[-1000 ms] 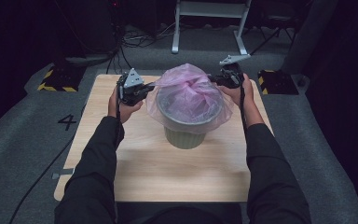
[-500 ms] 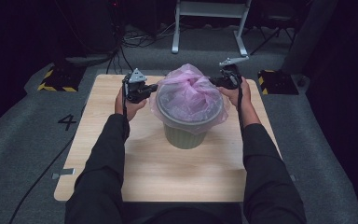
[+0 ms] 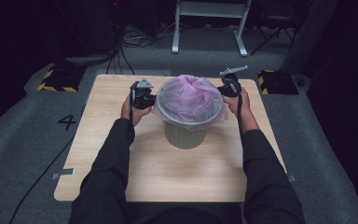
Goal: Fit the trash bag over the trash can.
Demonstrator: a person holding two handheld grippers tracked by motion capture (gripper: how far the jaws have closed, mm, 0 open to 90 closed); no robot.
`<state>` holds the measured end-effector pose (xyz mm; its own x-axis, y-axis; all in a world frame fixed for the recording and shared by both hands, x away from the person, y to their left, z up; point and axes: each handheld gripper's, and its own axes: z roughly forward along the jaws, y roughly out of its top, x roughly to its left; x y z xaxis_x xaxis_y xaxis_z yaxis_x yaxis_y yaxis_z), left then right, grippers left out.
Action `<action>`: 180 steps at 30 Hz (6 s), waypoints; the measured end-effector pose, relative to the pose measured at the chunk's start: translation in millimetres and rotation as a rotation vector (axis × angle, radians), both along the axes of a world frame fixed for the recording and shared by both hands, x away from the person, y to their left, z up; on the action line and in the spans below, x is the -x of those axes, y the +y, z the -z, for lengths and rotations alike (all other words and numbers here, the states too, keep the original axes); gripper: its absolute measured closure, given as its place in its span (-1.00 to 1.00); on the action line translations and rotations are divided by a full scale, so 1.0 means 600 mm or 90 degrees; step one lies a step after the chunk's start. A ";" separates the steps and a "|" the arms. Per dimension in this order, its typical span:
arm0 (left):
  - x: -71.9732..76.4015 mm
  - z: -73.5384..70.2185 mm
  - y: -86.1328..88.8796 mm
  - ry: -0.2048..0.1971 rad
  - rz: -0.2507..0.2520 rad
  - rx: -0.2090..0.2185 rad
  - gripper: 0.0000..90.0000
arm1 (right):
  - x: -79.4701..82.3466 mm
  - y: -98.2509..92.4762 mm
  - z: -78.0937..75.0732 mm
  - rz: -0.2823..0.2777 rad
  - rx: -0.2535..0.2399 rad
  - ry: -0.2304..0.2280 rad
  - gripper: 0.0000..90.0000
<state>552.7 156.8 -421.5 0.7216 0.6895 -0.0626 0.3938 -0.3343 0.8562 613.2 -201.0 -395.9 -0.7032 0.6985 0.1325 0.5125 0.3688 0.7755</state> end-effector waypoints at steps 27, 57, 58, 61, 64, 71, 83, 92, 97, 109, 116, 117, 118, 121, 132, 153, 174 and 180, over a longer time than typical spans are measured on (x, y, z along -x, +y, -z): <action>0.151 -0.038 0.089 -0.128 0.014 0.000 -0.49 | 0.127 -0.150 -0.027 0.010 0.040 -0.111 -0.27; 0.194 -0.006 0.014 -0.174 0.103 -0.134 1.00 | 0.256 -0.047 0.011 -0.215 0.087 -0.173 1.00; 0.197 0.000 0.013 -0.173 0.109 -0.136 1.00 | 0.258 -0.046 0.017 -0.226 0.084 -0.165 1.00; 0.207 0.015 0.007 -0.164 0.129 -0.149 1.00 | 0.263 -0.041 0.029 -0.244 0.083 -0.155 1.00; 0.217 0.032 0.003 -0.166 0.145 -0.163 1.00 | 0.266 -0.035 0.044 -0.254 0.119 -0.153 1.00; 0.205 0.067 0.003 -0.118 0.144 -0.212 1.00 | 0.262 -0.043 0.076 -0.252 0.133 -0.110 1.00; 0.200 0.097 0.038 -0.026 0.069 -0.138 -0.18 | 0.240 -0.065 0.110 -0.240 0.109 -0.038 0.73; 0.241 0.105 0.080 0.030 0.031 -0.083 -0.58 | 0.293 -0.112 0.028 -0.212 -0.016 -0.109 -0.41; 0.253 0.116 0.091 0.047 0.016 -0.107 -0.62 | 0.309 -0.119 -0.025 -0.183 -0.049 -0.165 -0.43; 0.259 0.132 0.094 0.056 0.005 -0.131 -0.61 | 0.266 -0.050 -0.150 -0.140 -0.039 -0.231 -0.32; 0.261 0.135 0.087 0.055 0.011 -0.148 -0.63 | 0.222 0.014 -0.169 -0.138 0.012 -0.215 -0.29; 0.260 0.136 0.087 0.056 0.011 -0.148 -0.64 | 0.215 0.023 -0.167 -0.139 0.022 -0.212 -0.28; 0.259 0.136 0.087 0.058 0.011 -0.146 -0.65 | 0.209 0.031 -0.165 -0.142 0.029 -0.204 -0.28; 0.259 0.136 0.087 0.064 0.011 -0.143 -0.65 | 0.193 0.054 -0.157 -0.149 0.053 -0.191 -0.27; 0.258 0.136 0.088 0.067 0.011 -0.141 -0.65 | 0.161 0.122 -0.132 -0.190 0.172 -0.115 -0.26; 0.257 0.137 0.087 0.072 0.018 -0.137 -0.65 | 0.140 0.154 -0.107 -0.210 0.310 -0.019 -0.41; 0.255 0.137 0.088 0.074 0.019 -0.137 -0.65 | 0.220 0.030 -0.144 -0.097 0.068 -0.199 -0.51; 0.255 0.137 0.088 0.074 0.019 -0.137 -0.65 | 0.249 0.001 -0.139 -0.092 0.072 -0.214 -0.52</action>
